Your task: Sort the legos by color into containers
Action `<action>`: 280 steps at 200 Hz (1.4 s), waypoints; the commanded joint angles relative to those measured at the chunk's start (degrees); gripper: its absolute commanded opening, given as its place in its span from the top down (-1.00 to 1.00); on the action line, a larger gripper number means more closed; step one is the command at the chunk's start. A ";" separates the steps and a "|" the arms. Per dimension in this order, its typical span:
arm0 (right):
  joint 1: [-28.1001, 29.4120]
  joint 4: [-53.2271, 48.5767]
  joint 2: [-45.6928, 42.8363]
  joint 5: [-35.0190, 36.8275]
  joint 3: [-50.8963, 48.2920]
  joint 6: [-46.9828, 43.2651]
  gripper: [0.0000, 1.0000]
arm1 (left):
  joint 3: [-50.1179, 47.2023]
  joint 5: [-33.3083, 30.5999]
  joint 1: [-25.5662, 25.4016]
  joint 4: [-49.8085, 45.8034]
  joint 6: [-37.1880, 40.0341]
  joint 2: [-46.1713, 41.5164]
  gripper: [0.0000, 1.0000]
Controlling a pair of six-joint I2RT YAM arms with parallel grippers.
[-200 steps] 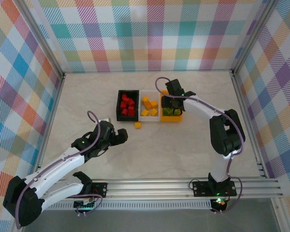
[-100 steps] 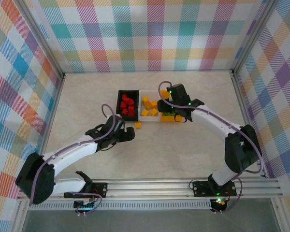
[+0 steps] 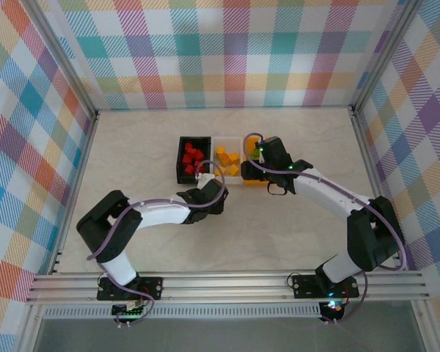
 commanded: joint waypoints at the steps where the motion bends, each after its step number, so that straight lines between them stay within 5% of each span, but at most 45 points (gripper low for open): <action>1: -0.19 1.34 -2.49 0.36 -1.20 -0.03 -0.47 | 2.95 -4.50 0.63 3.16 1.69 3.01 -0.47; 110: -0.58 1.47 -3.84 0.53 -2.33 -0.64 -0.47 | 2.36 -3.59 2.20 7.93 2.61 6.57 0.24; 191: -1.26 2.30 -5.81 0.73 -5.54 0.86 -0.47 | -1.97 4.47 -0.40 2.32 -0.71 -7.66 0.45; 226: -1.42 3.16 -6.65 0.36 -7.95 2.22 -0.47 | 8.57 8.75 0.08 -8.03 -0.22 -8.54 0.42; 280: -1.96 3.19 -9.04 0.45 -11.00 3.41 -0.48 | 27.10 18.69 7.14 -12.10 -0.67 6.15 0.41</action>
